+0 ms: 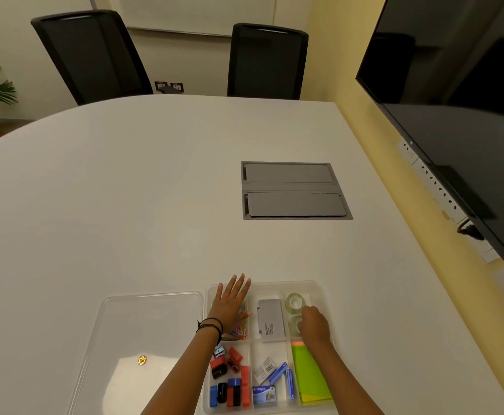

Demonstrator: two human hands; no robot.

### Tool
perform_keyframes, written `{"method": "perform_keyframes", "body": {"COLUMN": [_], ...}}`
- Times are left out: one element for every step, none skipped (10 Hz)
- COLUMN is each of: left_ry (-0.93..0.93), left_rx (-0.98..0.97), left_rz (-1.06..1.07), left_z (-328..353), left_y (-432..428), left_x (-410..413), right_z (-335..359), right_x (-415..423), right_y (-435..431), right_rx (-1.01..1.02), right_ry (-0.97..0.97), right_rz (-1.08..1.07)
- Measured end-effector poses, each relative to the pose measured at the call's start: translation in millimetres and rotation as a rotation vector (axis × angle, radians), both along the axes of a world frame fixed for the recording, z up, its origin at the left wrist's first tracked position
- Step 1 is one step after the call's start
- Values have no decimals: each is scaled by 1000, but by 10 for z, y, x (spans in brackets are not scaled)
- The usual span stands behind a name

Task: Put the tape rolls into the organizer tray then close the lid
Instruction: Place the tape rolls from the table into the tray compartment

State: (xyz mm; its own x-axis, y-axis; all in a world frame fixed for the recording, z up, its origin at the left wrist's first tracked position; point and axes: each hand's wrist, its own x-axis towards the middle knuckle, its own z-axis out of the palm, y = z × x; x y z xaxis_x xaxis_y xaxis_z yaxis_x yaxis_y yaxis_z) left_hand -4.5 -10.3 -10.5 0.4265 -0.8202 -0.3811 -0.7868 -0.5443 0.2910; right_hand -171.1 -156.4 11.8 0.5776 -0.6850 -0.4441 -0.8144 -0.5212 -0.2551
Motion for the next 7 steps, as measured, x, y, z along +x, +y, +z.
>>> {"method": "perform_keyframes", "body": {"left_ry": [-2, -4, 2, 4, 2, -8, -9], "left_rx": [-5, -2, 0, 0, 0, 3, 2], "left_rz": [0, -2, 1, 1, 2, -2, -3], "left_z": [5, 9, 17, 17, 4, 2, -9], "left_y": [0, 1, 0, -3, 1, -2, -1], "left_x": [0, -1, -4, -1, -2, 3, 3], "right_z": [-23, 1, 16, -7, -31, -33, -13], "right_x": [-40, -20, 47, 75, 77, 103, 127], "right_y": [-46, -39, -4, 38, 64, 62, 74], "right_rx": [-38, -89, -103, -74, -32, -20, -27], "right_ry": [-33, -4, 45, 77, 98, 90, 92], "right_rz": [3, 24, -9, -47, -77, -100, -114]}}
